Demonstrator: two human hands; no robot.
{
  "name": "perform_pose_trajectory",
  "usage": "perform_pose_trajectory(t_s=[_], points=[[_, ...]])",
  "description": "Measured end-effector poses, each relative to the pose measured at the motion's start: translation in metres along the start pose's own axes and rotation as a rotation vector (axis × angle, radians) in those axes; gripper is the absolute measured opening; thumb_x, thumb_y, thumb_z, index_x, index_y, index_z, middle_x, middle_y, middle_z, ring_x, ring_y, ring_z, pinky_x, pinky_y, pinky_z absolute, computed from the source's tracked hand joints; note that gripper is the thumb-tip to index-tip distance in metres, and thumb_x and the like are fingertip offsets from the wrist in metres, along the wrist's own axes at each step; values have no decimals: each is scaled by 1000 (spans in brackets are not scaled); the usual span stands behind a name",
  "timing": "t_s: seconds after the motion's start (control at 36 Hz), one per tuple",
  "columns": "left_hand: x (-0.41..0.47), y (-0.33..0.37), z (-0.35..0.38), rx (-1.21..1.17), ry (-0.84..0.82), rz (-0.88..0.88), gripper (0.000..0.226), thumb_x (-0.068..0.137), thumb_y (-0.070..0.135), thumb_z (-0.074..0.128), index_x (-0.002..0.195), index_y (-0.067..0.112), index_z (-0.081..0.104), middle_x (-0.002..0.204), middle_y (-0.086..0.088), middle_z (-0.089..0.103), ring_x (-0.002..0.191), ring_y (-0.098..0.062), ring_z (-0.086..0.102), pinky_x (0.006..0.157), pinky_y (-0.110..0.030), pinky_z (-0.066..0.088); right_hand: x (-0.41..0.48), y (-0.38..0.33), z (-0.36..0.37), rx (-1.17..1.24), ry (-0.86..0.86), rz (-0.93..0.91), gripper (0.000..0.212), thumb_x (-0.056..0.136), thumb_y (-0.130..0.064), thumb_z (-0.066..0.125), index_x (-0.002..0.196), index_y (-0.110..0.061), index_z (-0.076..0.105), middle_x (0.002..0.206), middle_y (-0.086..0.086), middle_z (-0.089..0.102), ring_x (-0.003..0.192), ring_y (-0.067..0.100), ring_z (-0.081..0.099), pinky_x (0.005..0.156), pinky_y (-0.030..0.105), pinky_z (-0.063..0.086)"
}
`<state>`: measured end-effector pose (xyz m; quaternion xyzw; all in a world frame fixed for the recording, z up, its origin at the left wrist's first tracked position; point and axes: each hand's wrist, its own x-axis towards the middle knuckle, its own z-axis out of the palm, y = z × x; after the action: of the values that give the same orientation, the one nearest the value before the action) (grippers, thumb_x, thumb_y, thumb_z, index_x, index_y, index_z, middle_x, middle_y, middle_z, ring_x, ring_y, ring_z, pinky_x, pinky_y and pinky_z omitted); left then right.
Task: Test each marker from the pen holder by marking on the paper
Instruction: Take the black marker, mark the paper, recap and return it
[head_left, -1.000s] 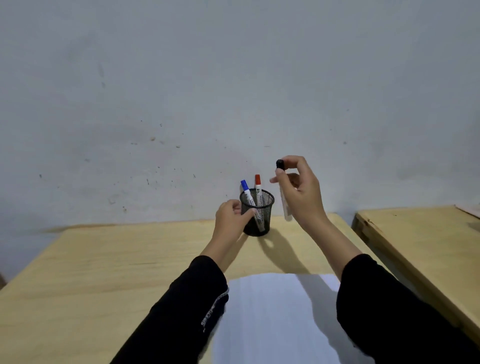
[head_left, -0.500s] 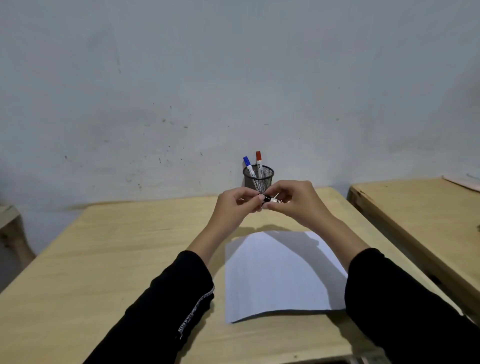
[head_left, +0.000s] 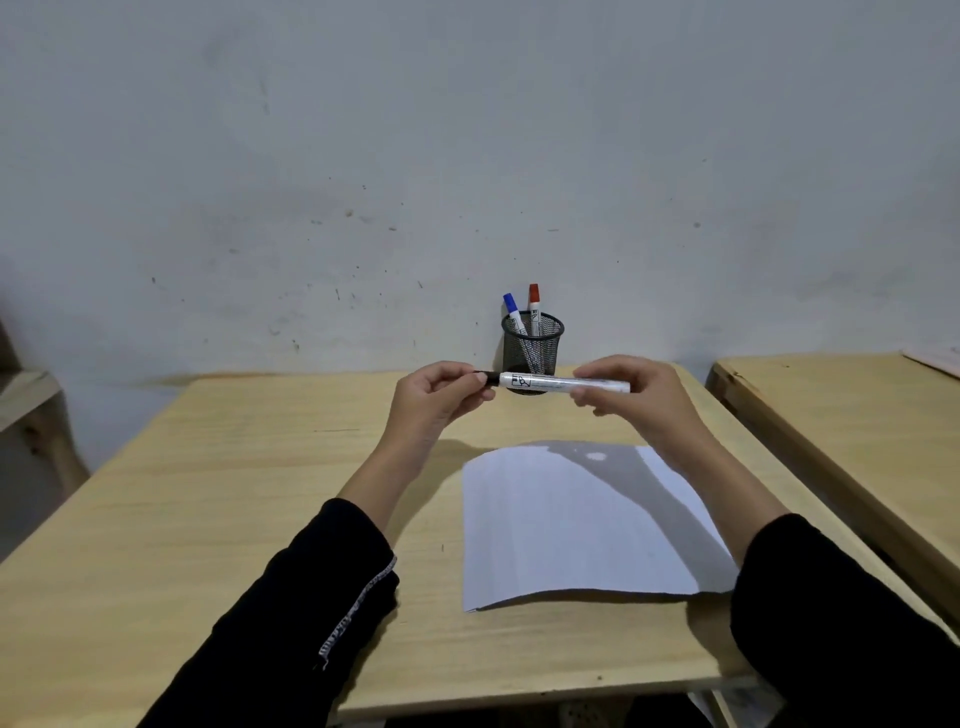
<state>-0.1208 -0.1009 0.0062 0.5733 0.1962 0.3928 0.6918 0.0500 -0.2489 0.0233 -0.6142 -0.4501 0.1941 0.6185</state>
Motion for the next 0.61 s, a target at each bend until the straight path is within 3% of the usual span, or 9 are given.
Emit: perform_pose_trajectory(t_s=[0.11,0.17,0.36,0.44,0.61], points=[[-4,-3,2,-84,-35,-46,15,86,-3,59,77,9,61,64,-2,71,63,-9,69,69,-15,56,-6,3,19,530,121,144,11,82,2,64,86,-9,65,60,-6,66,57,2,62,59,11,50],[-6,-5,5,-79,-67,-46,16,85,-5,59,77,9,61,65,-2,71,64,-10,69,69,-16,56,-7,4,34,675,146,195,11,84,1,61,86,-9,64,63,-6,65,57,2,62,58,9,51],[-10,-4,9,87,-120,93,13,85,-3,62,95,3,69,80,-10,69,70,-12,68,75,-20,54,-6,6,66,698,92,199,7,86,-2,61,84,-8,64,67,-2,63,58,3,59,61,10,50],[-11,-1,4,182,-107,160,17,83,-4,64,100,-5,67,73,-3,71,67,-9,67,71,-18,53,-1,4,69,714,103,221,6,87,-3,60,83,-6,64,67,-1,60,55,3,57,59,9,50],[-10,1,-7,246,-99,182,16,86,-3,60,101,-2,66,66,6,70,65,-6,67,72,-18,55,2,0,78,669,66,184,7,87,0,58,84,-5,63,65,-1,61,55,3,58,59,10,50]])
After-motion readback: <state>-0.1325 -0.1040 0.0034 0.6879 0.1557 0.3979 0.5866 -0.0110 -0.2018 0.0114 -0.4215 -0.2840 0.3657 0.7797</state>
